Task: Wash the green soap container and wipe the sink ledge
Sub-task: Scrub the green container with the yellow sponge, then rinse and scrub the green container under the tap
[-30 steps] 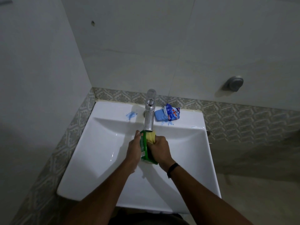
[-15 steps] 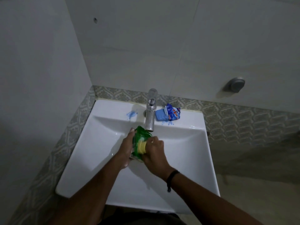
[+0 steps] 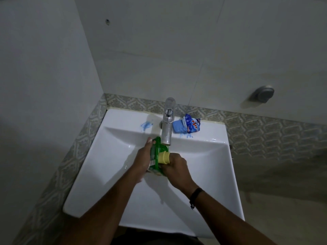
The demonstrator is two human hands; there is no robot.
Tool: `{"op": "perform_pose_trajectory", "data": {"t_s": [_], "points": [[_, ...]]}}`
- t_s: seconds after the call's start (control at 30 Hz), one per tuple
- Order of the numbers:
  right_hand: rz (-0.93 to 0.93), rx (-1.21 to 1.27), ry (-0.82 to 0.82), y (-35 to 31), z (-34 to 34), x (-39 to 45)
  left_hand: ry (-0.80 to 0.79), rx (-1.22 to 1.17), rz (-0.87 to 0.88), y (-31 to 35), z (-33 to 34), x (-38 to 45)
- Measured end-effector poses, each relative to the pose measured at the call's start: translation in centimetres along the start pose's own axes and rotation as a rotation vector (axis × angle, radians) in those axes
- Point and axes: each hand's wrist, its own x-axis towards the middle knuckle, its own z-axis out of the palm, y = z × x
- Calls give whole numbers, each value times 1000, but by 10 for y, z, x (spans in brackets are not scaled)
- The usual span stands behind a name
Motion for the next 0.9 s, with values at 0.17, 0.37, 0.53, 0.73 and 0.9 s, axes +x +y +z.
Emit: {"op": "perform_pose_trajectory", "data": {"t_s": [0.17,0.37,0.53,0.73,0.9], "points": [[184,296,197,-4,-40,11,41,-4,16,0,-3,1],[155,243,228,-28,-82,33,36,128,160,-6,-6,-6],[190,120,-129,-79,-113,35,20,309,255,-4,-7,-6],[46,-619,135,-118,-91,56,-14,464,270,-4,0,-9],[-28,-761,220,-115,-74,68,-32,522,392,-2,1,-10]]}}
